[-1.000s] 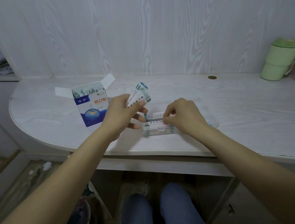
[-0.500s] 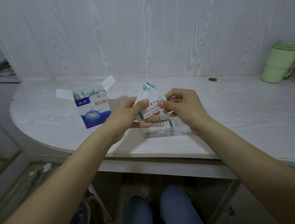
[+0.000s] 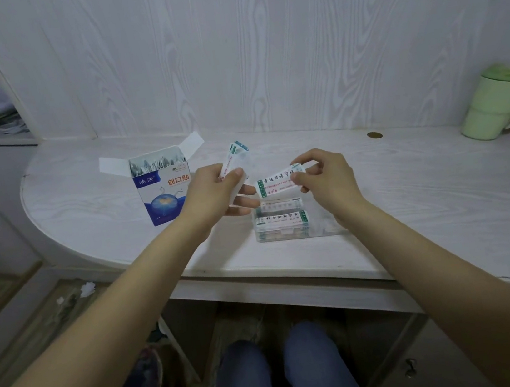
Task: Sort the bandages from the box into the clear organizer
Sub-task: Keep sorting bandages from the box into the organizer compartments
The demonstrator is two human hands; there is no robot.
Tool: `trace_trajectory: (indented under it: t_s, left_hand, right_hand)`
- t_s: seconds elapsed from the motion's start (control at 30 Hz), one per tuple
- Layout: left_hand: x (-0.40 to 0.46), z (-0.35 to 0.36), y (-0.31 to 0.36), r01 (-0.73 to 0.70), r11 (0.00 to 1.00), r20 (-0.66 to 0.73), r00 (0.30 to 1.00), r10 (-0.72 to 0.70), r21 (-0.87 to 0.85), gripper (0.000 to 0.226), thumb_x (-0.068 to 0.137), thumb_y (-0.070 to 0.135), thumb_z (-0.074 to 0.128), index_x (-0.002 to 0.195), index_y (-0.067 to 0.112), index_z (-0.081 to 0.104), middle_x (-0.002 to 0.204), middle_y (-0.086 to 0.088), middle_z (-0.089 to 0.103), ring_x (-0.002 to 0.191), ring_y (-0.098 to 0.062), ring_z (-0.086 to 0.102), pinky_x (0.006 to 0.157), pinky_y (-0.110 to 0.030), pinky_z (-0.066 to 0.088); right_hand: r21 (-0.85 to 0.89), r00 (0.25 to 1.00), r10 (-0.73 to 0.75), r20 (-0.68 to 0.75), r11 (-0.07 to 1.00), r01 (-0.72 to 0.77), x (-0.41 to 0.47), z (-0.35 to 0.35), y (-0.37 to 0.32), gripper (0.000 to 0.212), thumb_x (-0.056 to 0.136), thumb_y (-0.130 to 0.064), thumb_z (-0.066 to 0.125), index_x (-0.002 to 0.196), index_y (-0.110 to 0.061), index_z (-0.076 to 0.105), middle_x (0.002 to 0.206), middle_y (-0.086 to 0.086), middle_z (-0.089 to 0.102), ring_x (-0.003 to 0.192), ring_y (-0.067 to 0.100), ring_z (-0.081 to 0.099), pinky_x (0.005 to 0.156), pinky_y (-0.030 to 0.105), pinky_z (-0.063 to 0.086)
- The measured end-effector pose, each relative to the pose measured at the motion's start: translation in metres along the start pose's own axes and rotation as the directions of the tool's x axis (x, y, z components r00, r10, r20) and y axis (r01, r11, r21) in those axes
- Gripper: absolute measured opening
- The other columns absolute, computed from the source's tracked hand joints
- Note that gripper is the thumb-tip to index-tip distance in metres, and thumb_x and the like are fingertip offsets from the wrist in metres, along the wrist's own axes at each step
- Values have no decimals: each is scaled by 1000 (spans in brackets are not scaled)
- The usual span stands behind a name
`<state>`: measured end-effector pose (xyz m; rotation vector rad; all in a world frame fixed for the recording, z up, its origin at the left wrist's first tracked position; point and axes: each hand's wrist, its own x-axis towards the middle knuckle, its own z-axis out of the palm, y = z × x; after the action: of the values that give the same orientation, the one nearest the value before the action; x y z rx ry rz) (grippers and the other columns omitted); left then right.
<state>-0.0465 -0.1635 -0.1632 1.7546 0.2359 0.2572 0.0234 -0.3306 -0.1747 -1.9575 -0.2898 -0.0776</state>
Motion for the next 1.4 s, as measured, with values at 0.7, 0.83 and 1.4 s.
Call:
trace_trajectory:
  t_s: [0.7,0.83,1.4]
  left_hand:
    - [8,3,2,-71,996,53,996,68,52,16,100,17,44,109,10,55,91,-4,71,60,-14,69,50,-22,54]
    - [5,3,4,2,995,83,997,6,-100,14,99,16,46,108,11,56,90,-6,72,61,-14,69,53,-21,54]
    - [2,11,7,-8,986,-14,1000,6,-167,18,100,20,45,103,7,57,84,-8,68,57,-17,70,58,-24,58]
  right_hand:
    - [-698,980,-1,201,701,144,11,13,-6,10,85,-29,67,87,-19,65,95,0,62,92,22,60,67,29,38]
    - [-166,975,19,222,986,19,10,3,-21,21,87,-38,65,86,-17,69,76,-5,57,64,10,49,55,23,36]
    - [574,975,41,220,803,-163,3,-17,-17,18,90,-12,62,77,0,66,71,8,66,65,9,66,69,15,54]
